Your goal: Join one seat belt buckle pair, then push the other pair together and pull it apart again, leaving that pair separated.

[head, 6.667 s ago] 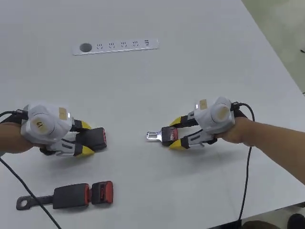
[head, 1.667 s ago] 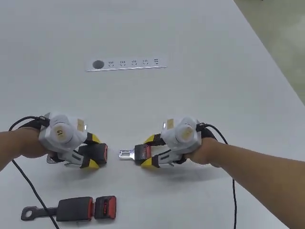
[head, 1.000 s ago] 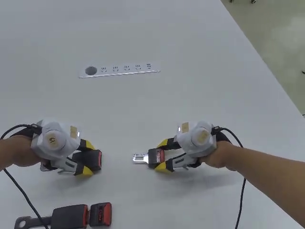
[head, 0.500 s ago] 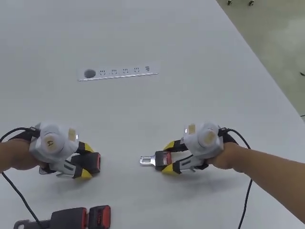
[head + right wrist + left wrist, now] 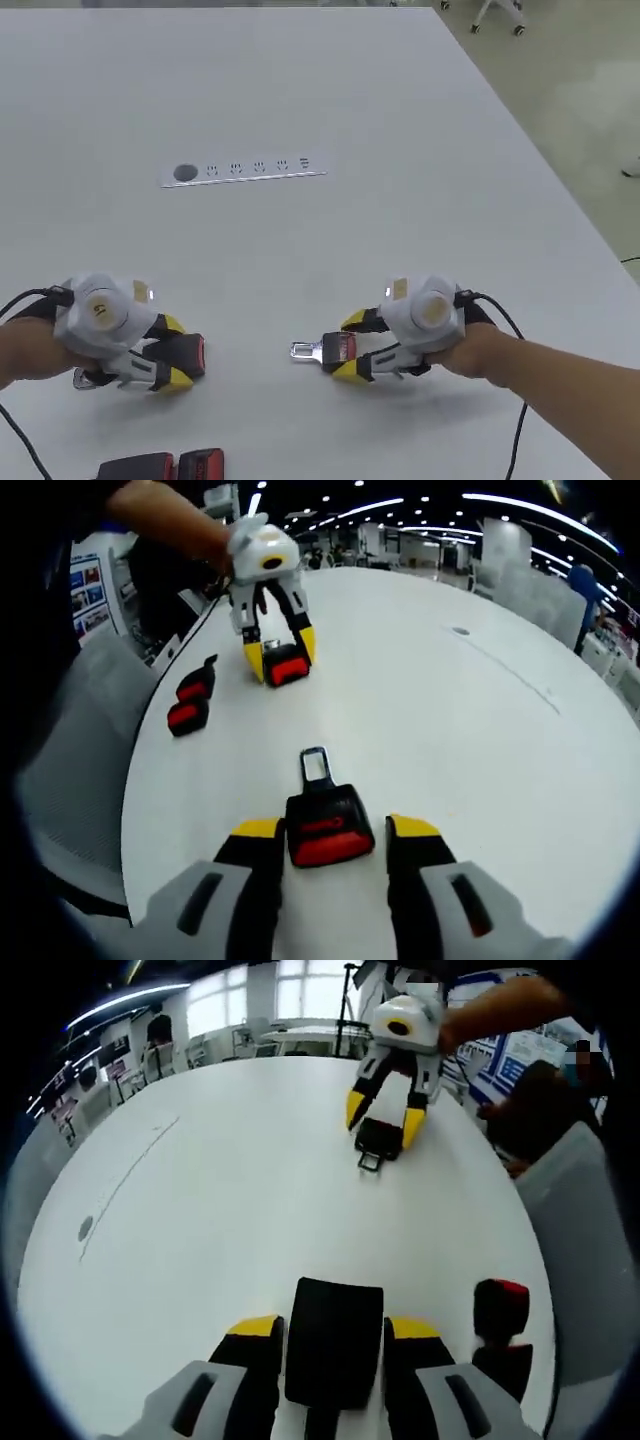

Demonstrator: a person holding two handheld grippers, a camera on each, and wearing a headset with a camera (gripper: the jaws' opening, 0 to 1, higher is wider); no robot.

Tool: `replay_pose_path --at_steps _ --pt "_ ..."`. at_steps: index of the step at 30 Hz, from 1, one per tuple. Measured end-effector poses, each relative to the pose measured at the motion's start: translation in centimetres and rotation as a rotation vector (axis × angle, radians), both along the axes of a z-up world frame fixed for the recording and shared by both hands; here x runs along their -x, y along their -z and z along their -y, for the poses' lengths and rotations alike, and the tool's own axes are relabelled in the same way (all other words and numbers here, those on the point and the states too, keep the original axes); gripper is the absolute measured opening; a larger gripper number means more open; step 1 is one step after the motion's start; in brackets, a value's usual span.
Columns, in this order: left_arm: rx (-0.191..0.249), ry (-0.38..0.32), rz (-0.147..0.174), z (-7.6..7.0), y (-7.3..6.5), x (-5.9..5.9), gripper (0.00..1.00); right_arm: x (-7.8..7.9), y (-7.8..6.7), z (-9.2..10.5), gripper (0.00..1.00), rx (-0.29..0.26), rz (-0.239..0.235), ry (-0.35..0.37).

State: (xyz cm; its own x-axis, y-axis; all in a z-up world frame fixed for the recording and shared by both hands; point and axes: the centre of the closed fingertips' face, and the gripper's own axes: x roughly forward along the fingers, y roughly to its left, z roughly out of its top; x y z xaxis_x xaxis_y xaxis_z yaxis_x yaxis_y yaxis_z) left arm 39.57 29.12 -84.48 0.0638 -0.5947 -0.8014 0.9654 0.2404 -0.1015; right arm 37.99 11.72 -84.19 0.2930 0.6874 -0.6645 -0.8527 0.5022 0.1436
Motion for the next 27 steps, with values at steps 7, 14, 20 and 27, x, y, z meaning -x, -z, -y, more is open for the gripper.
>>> replay_pose_path --at_steps 7,14,20,27 --pt "0.121 -0.236 0.038 -0.3 -2.7 -1.8 0.77 -1.4 -1.2 1.2 0.74 -0.001 0.095 0.163" --pt "0.167 -0.377 0.075 -1.5 -4.5 -1.3 0.91 -1.8 -2.8 1.5 0.86 -0.025 0.178 0.308" --pt "0.234 -0.532 0.107 -2.8 -6.4 -0.7 0.98 -1.1 -4.8 1.5 0.92 -0.043 0.236 0.38" --pt "0.268 -0.607 0.12 -4.5 -8.0 2.0 1.0 0.3 -6.5 1.3 0.96 -0.076 0.271 0.411"
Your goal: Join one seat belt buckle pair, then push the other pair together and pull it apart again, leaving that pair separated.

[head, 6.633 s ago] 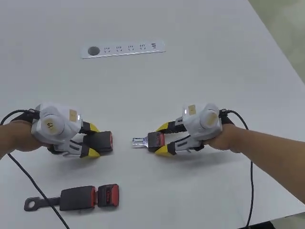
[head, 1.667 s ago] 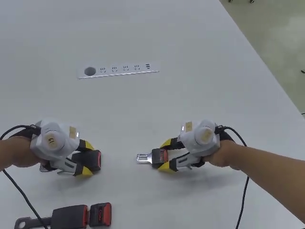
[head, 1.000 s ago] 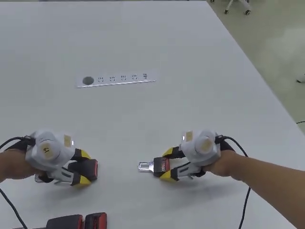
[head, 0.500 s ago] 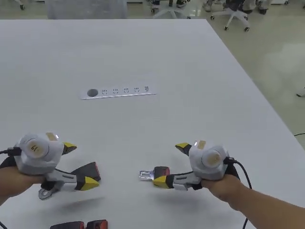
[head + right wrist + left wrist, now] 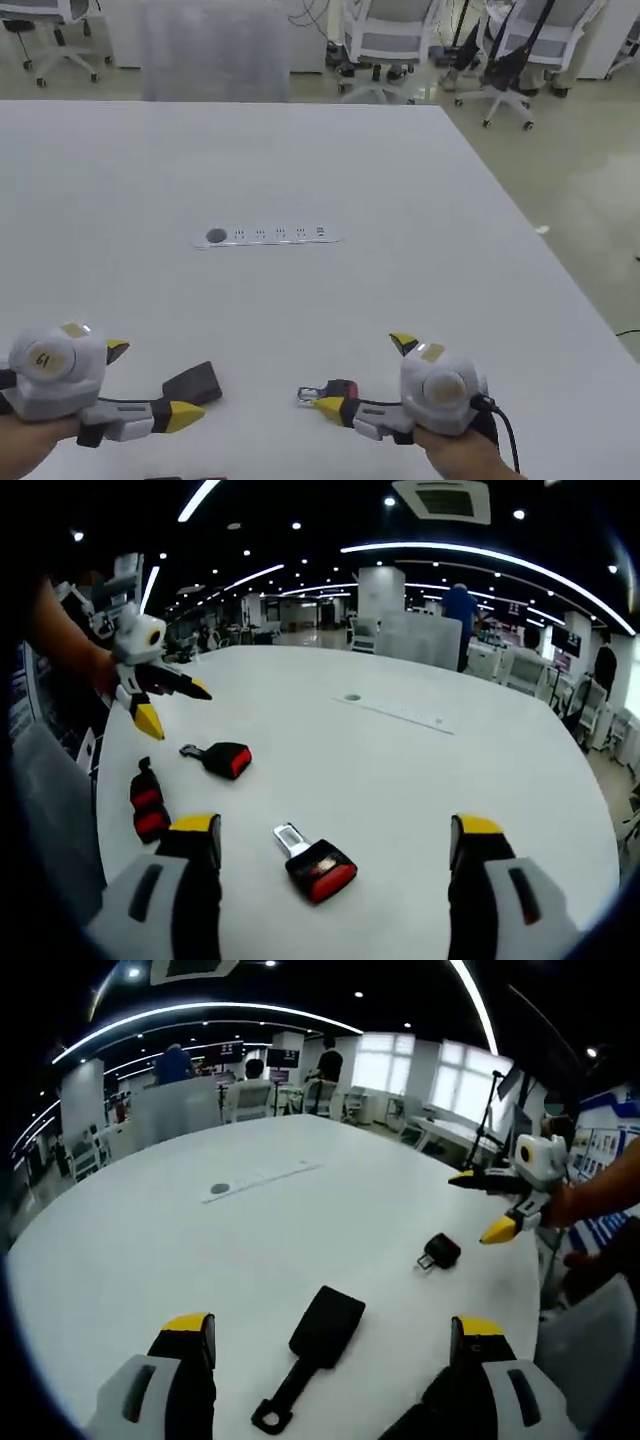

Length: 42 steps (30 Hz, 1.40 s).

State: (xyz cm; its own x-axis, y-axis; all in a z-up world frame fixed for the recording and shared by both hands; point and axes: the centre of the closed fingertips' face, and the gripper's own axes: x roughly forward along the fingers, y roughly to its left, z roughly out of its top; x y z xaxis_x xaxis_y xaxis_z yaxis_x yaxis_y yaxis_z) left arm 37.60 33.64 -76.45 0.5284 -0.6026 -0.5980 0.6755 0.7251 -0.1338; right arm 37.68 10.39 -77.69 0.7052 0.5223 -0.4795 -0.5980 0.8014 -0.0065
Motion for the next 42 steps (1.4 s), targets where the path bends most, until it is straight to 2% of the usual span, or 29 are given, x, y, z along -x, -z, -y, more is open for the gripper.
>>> replay_pose_path --at_steps 3,5,8,10,12,16,21,27,32,35,38,42 --pt "0.023 -0.018 0.02 -0.7 -1.0 1.4 1.0 0.8 -0.8 0.0 0.98 0.002 0.011 0.003" --pt "0.027 -0.027 0.038 -1.3 -1.5 2.3 1.0 1.2 -1.4 -0.1 0.99 -0.018 0.033 0.01" --pt "0.032 -0.037 0.046 -2.2 -1.9 3.7 1.0 2.1 -1.9 -0.2 1.0 -0.002 0.046 0.012" --pt "0.038 -0.036 0.067 -2.8 -2.2 4.5 1.0 2.8 -2.4 -0.3 1.0 -0.002 0.058 0.017" --pt "0.047 -0.037 0.073 -3.1 -2.4 5.1 1.0 3.3 -2.7 -0.4 1.0 -0.003 0.064 0.021" --pt "0.081 -0.057 0.067 -4.6 -2.3 7.1 1.0 5.3 -3.1 -0.6 1.0 0.003 0.067 0.038" --pt "0.091 -0.084 0.072 -6.3 -2.4 9.0 1.0 7.1 -3.4 -0.5 1.0 0.006 0.072 0.056" --pt "0.109 -0.111 0.098 -7.6 -3.2 9.9 1.0 8.7 -4.1 -0.4 1.0 -0.016 0.081 0.087" --pt "0.094 -0.099 0.119 -8.1 -3.4 10.9 1.0 10.2 -3.8 -0.2 1.0 -0.002 0.077 0.083" --pt "0.1 -0.103 0.119 -8.3 -3.4 11.1 1.0 10.7 -3.7 -0.1 1.0 0.005 0.069 0.081" --pt "0.106 -0.107 0.117 -8.2 -3.3 11.3 1.0 11.1 -4.1 -0.2 1.0 -0.014 0.09 0.085" --pt "0.118 -0.118 0.117 -8.3 -3.4 11.4 1.0 11.2 -3.9 -0.3 1.0 -0.005 0.08 0.086"
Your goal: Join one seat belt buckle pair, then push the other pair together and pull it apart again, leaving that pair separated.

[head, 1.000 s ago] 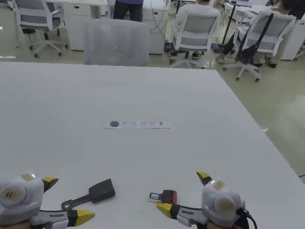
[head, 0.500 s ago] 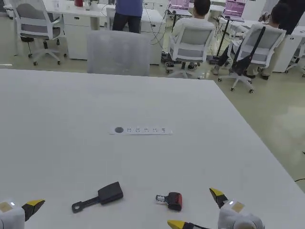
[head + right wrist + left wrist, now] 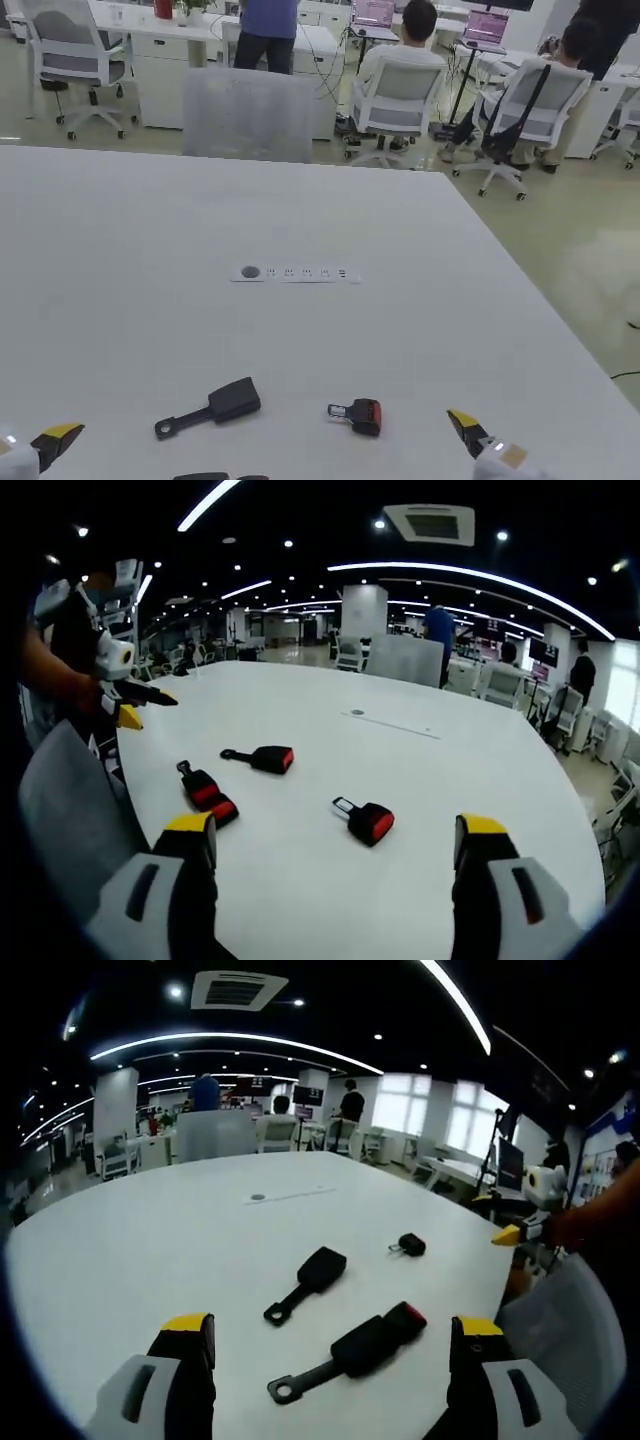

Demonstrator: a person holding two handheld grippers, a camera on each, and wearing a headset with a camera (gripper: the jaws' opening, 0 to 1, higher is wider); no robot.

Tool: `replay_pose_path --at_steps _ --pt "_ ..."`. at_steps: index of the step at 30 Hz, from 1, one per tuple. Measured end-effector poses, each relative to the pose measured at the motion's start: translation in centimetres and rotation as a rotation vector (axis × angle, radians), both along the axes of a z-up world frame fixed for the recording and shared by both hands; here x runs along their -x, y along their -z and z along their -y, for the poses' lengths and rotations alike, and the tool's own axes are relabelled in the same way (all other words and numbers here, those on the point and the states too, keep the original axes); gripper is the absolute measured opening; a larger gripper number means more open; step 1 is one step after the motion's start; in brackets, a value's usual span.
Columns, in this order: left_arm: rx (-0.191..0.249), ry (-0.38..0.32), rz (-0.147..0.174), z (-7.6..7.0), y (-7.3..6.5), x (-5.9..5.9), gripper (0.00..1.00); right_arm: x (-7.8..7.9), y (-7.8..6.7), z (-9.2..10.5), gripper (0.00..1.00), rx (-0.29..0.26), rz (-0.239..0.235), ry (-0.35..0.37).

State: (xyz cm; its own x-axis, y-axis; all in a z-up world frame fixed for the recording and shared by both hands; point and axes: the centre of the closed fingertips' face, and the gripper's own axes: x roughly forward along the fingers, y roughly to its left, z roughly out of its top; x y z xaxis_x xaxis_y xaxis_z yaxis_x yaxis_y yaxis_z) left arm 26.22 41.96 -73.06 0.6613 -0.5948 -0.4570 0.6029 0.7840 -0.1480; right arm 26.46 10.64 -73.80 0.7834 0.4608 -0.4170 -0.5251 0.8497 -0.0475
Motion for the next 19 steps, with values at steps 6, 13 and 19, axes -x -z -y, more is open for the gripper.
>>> replay_pose_path --at_steps 6,13,19 --pt "0.005 -0.003 0.007 -0.38 0.01 -0.32 1.0 0.09 -0.12 -0.26 1.0 -0.01 0.007 0.0" --pt "0.001 0.0 0.013 -0.44 0.07 -0.46 1.0 0.2 -0.07 -0.46 1.0 -0.015 0.005 -0.001" --pt "-0.005 0.007 0.011 -0.45 0.4 -0.29 1.0 0.36 0.01 -0.47 1.0 -0.012 0.003 -0.003"
